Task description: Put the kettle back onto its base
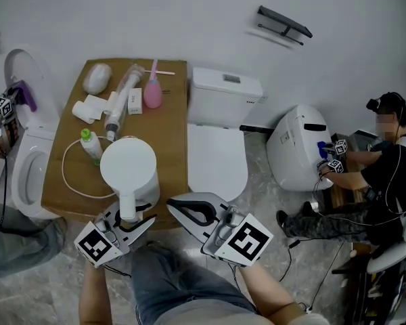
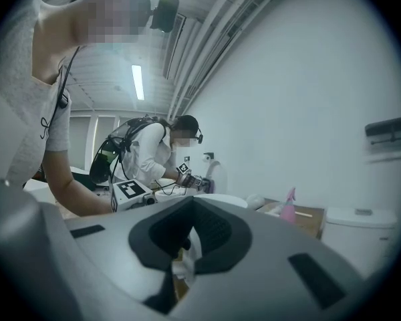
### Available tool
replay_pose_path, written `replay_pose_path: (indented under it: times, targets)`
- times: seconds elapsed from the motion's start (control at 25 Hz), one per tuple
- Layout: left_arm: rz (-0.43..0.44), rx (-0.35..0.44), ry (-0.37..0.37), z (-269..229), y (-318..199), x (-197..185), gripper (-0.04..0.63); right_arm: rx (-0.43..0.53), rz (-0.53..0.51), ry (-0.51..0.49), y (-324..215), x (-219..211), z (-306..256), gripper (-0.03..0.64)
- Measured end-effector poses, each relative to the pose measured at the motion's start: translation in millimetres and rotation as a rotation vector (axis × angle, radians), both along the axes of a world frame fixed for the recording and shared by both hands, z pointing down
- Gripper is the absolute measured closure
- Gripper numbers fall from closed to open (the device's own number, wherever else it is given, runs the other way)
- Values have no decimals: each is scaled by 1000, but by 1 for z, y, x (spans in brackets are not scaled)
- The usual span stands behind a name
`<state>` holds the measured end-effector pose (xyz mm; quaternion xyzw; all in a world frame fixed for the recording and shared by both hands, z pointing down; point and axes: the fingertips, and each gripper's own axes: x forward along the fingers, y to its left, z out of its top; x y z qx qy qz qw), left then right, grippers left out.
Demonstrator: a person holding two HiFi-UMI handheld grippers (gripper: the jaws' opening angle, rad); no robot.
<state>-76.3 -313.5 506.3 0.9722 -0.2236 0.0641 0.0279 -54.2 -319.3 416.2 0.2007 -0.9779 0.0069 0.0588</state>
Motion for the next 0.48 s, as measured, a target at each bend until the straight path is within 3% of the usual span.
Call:
replay_pose_path:
  times: [0.32, 0.48]
  targets:
    - [50, -53, -48, 4, 2, -24, 466, -3, -21, -2, -1, -6, -6, 609]
    - [103, -50, 57, -8, 3, -42, 466, -5, -27, 4, -1, -10, -3, 609]
